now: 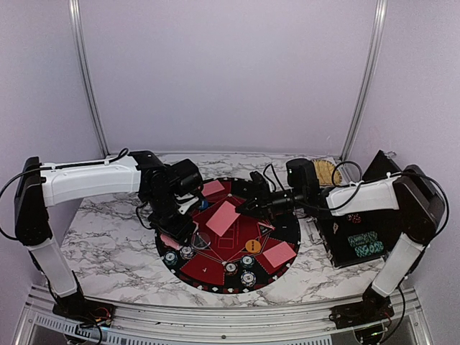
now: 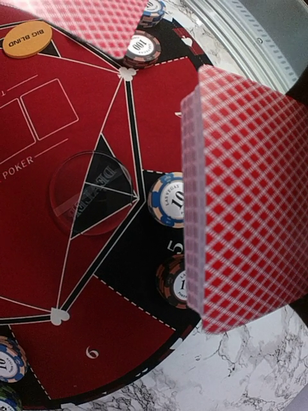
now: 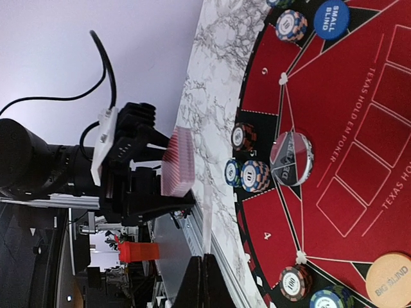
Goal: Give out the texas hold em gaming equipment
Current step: Distribute the poker card in the dealer area, then pick up the poker card from the face-down deck piles.
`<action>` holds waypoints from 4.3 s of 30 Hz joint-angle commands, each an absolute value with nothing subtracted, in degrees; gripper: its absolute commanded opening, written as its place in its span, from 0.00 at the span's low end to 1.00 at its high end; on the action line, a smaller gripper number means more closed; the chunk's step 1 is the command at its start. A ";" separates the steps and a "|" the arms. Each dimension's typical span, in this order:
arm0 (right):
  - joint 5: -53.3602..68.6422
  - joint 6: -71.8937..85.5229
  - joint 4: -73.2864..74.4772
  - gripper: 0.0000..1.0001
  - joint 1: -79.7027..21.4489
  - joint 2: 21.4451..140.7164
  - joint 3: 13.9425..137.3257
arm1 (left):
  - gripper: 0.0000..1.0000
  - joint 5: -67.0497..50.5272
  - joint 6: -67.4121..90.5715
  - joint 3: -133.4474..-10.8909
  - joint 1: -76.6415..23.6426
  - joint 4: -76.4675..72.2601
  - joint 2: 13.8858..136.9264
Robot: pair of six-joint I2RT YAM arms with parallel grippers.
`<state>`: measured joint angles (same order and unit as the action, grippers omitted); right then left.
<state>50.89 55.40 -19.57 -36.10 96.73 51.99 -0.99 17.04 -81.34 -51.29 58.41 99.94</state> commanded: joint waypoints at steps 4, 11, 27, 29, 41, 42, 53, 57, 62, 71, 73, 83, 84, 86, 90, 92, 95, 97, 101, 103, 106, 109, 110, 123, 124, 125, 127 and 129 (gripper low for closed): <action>47.39 43.81 -9.46 0.00 -40.30 97.87 53.26 | 0.38 -0.35 18.27 -81.08 -49.64 57.66 96.30; 42.78 40.36 -9.12 0.00 -46.33 102.44 55.13 | 0.38 -0.85 18.42 -80.60 -48.98 57.74 94.99; 41.17 40.30 -9.33 0.00 -52.75 110.64 60.03 | 0.38 -1.66 17.66 -80.27 -48.93 58.02 94.41; 40.94 40.07 -8.78 0.00 -53.11 111.14 60.29 | 0.38 -1.74 17.66 -80.13 -48.92 58.01 94.37; 35.12 35.92 -1.68 0.18 -53.48 110.66 62.94 | 0.38 -2.20 17.56 -80.02 -48.93 57.99 94.49; 34.68 35.54 -0.99 0.19 -53.59 110.64 63.35 | 0.38 -2.24 17.49 -80.01 -48.90 57.97 94.48; 31.25 33.31 4.42 0.26 -54.20 108.94 64.95 | 0.38 -2.64 17.31 -79.63 -48.95 57.92 94.44; 30.32 32.19 6.18 0.28 -55.13 108.63 65.73 | 0.38 -2.66 17.29 -79.44 -48.88 57.92 94.35; 28.82 31.91 7.21 0.31 -55.20 107.83 66.80 | 0.38 -2.94 17.29 -79.56 -48.88 57.83 94.64; 26.82 31.80 8.29 0.42 -54.01 105.17 68.01 | 0.38 -3.42 16.99 -80.00 -48.87 57.83 94.91; 26.83 31.88 8.10 0.44 -53.53 104.43 67.69 | 0.38 -3.64 16.90 -80.05 -48.88 57.92 94.96; 39.36 40.39 -5.34 0.49 -45.55 102.28 63.73 | 0.38 -3.66 15.58 -82.01 -50.12 57.92 96.23; 41.71 42.55 -7.92 0.50 -45.00 102.77 63.27 | 0.38 -3.49 15.45 -82.27 -50.36 57.92 96.49; 45.44 46.44 -13.19 0.51 -44.36 103.84 62.51 | 0.38 -2.97 14.99 -82.93 -50.90 57.88 97.13; 48.74 50.14 -17.13 0.55 -44.29 106.44 64.46 | 0.38 -2.55 14.24 -84.02 -51.75 57.92 98.61; 49.70 51.67 -18.84 0.58 -44.22 107.46 64.94 | 0.38 -2.69 13.90 -84.79 -52.09 57.91 99.12; 50.94 53.27 -20.52 0.60 -44.26 108.80 65.74 | 0.38 -2.89 13.39 -86.01 -52.21 57.99 99.91; 51.68 54.97 -22.44 0.61 -44.29 109.38 65.70 | 0.38 -3.13 13.12 -86.61 -52.28 58.00 100.29; 52.77 57.47 -25.46 0.61 -44.25 110.61 65.53 | 0.38 -3.35 12.86 -87.18 -52.38 58.14 100.89; 52.96 57.90 -25.91 0.62 -44.23 110.84 65.84 | 0.38 -3.42 12.79 -87.32 -52.47 58.18 101.07; 53.11 58.18 -25.97 0.62 -44.29 111.30 66.62 | 0.38 -3.55 12.68 -87.65 -52.43 58.27 101.27; 53.23 58.43 -25.90 0.63 -44.34 111.75 67.41 | 0.38 -3.52 12.56 -87.88 -52.40 58.36 101.38; 53.32 58.42 -25.81 0.63 -44.38 112.02 67.68 | 0.38 -3.52 12.50 -87.97 -52.46 58.43 101.35; 53.63 59.00 -25.38 0.63 -47.15 115.88 71.63 | 0.38 -3.60 12.24 -88.68 -52.40 58.60 101.52; 53.53 59.20 -25.62 0.63 -47.36 116.11 71.78 | 0.38 -3.60 12.14 -88.60 -52.45 58.66 101.48; 53.44 59.28 -25.66 0.63 -47.60 116.30 71.95 | 0.38 -3.56 12.09 -88.53 -52.48 58.71 101.43; 53.14 59.37 -25.66 0.63 -48.01 116.66 72.20 | 0.38 -3.54 12.13 -88.42 -52.45 58.71 101.45; 52.81 59.29 -25.51 0.63 -48.17 117.11 72.26 | 0.38 -3.65 12.13 -88.42 -52.49 58.71 101.30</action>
